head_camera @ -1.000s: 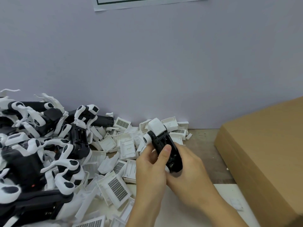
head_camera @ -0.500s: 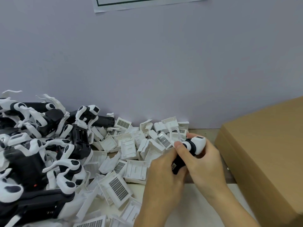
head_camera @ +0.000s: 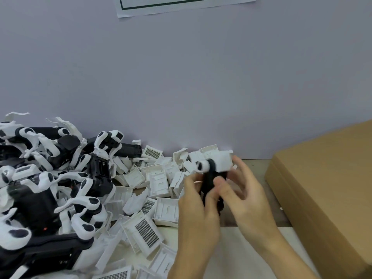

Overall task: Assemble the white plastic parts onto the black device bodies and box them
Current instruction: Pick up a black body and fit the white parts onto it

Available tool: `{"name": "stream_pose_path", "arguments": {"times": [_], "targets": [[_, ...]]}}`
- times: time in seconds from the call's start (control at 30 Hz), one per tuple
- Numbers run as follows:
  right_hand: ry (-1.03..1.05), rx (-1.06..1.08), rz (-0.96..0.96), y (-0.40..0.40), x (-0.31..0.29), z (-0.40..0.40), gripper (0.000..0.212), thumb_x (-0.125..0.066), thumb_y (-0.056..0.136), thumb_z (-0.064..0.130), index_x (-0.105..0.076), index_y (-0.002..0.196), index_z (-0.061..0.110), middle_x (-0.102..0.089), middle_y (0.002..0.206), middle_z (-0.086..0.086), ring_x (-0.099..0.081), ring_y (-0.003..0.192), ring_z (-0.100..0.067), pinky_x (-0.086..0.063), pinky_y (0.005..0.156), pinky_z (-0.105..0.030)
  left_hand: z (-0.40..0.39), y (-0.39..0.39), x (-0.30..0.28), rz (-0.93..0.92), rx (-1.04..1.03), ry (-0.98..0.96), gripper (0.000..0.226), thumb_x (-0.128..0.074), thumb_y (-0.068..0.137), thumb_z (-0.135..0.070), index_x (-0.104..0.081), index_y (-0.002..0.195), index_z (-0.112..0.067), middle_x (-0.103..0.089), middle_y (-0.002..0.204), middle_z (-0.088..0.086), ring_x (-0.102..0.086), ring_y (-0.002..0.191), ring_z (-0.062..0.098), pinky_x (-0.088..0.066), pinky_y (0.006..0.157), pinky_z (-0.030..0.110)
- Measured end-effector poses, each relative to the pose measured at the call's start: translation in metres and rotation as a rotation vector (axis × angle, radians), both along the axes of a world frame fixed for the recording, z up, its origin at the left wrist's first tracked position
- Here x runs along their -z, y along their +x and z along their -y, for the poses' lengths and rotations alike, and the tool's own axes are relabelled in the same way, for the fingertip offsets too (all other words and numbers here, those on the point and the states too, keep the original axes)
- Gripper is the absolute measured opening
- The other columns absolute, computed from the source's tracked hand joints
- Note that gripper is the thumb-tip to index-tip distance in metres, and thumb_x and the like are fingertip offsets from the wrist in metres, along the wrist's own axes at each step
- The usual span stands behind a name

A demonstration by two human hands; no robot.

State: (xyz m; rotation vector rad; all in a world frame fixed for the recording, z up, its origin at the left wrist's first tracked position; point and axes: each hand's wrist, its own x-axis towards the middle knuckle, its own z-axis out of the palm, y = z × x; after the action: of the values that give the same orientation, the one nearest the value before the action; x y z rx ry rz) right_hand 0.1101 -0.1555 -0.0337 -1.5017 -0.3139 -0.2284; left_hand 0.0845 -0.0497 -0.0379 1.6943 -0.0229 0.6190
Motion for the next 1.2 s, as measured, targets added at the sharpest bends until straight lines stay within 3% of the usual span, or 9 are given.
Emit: {"name": "stream_pose_path", "arguments": {"times": [0.13, 0.3, 0.4, 0.53, 0.7, 0.83, 0.97, 1.07, 1.2], "targets": [[0.096, 0.094, -0.025, 0.001, -0.001, 0.004, 0.049, -0.058, 0.090, 0.042, -0.054, 0.138, 0.034, -0.068, 0.122, 0.013, -0.059, 0.116, 0.005, -0.047, 0.100, -0.029, -0.004, 0.002, -0.009, -0.106, -0.162, -0.448, 0.036, -0.045, 0.106, -0.028, -0.070, 0.086, -0.010, -0.069, 0.073, -0.005, -0.061, 0.066, 0.011, -0.049, 0.064, 0.024], [0.088, 0.124, -0.090, 0.003, -0.001, 0.004, 0.027, -0.059, 0.099, 0.029, -0.066, 0.124, 0.028, -0.071, 0.117, 0.011, -0.063, 0.113, -0.003, -0.049, 0.097, -0.031, -0.009, -0.004, -0.023, -0.196, 0.060, -1.093, 0.051, -0.056, 0.090, -0.056, -0.072, 0.091, -0.008, -0.064, 0.067, 0.008, -0.054, 0.053, 0.018, -0.050, 0.058, 0.029], [0.072, 0.112, -0.115, 0.004, 0.000, 0.004, 0.024, -0.051, 0.102, 0.017, -0.072, 0.109, 0.026, -0.074, 0.094, 0.012, -0.067, 0.093, -0.003, -0.048, 0.081, -0.029, -0.007, -0.003, -0.024, -0.198, 0.114, -1.087, 0.039, -0.075, 0.066, -0.044, -0.068, 0.089, -0.013, -0.060, 0.067, 0.004, -0.054, 0.057, 0.017, -0.047, 0.064, 0.033], [0.028, 0.045, -0.134, 0.003, -0.001, 0.003, 0.032, -0.046, 0.104, 0.012, -0.075, 0.092, 0.019, -0.072, 0.076, 0.002, -0.063, 0.075, -0.012, -0.044, 0.068, -0.032, -0.007, -0.002, -0.023, -0.174, 0.184, -1.113, 0.036, -0.068, 0.077, -0.035, -0.065, 0.099, -0.007, -0.065, 0.074, 0.006, -0.063, 0.063, 0.017, -0.056, 0.061, 0.028], [0.073, -0.375, -0.263, -0.002, 0.000, 0.000, 0.044, -0.045, 0.090, 0.055, -0.074, 0.106, 0.026, -0.075, 0.096, -0.017, -0.073, 0.085, -0.032, -0.058, 0.074, -0.040, -0.010, -0.001, -0.019, -0.216, 0.152, -0.932, 0.047, -0.045, 0.101, -0.041, -0.072, 0.104, -0.003, -0.074, 0.100, 0.025, -0.069, 0.091, 0.035, -0.049, 0.090, 0.045], [0.164, -0.543, -0.263, -0.001, 0.002, -0.001, 0.035, -0.060, 0.081, 0.042, -0.074, 0.111, 0.028, -0.074, 0.095, -0.017, -0.071, 0.078, -0.031, -0.059, 0.076, -0.039, -0.011, -0.002, -0.016, -0.184, 0.072, -0.840, 0.034, -0.045, 0.104, -0.031, -0.069, 0.113, -0.010, -0.073, 0.110, 0.020, -0.069, 0.094, 0.032, -0.055, 0.082, 0.046], [0.194, -0.572, -0.322, 0.001, 0.005, 0.002, 0.061, -0.053, 0.066, 0.019, -0.062, 0.126, 0.017, -0.073, 0.097, -0.020, -0.069, 0.078, -0.032, -0.058, 0.075, -0.041, -0.012, -0.002, -0.015, -0.180, 0.084, -0.817, 0.029, -0.047, 0.103, -0.034, -0.070, 0.113, -0.018, -0.076, 0.102, 0.013, -0.073, 0.081, 0.024, -0.058, 0.065, 0.038], [0.089, -0.568, -0.331, -0.001, 0.003, 0.000, 0.074, -0.066, 0.047, 0.018, -0.067, 0.120, 0.028, -0.072, 0.098, -0.010, -0.068, 0.079, -0.027, -0.054, 0.070, -0.033, -0.011, -0.002, -0.015, -0.182, 0.075, -0.827, 0.027, -0.046, 0.104, -0.032, -0.068, 0.115, -0.021, -0.077, 0.097, 0.010, -0.074, 0.072, 0.020, -0.059, 0.058, 0.035], [-0.002, -0.470, -0.357, -0.006, 0.003, -0.009, 0.039, -0.065, 0.079, 0.023, -0.065, 0.114, 0.041, -0.074, 0.097, -0.009, -0.070, 0.079, -0.025, -0.056, 0.072, -0.035, -0.010, -0.001, -0.011, -0.233, 0.050, -0.738, 0.023, -0.048, 0.104, -0.035, -0.065, 0.119, -0.029, -0.074, 0.102, 0.013, -0.068, 0.080, 0.030, -0.050, 0.061, 0.038]]}}
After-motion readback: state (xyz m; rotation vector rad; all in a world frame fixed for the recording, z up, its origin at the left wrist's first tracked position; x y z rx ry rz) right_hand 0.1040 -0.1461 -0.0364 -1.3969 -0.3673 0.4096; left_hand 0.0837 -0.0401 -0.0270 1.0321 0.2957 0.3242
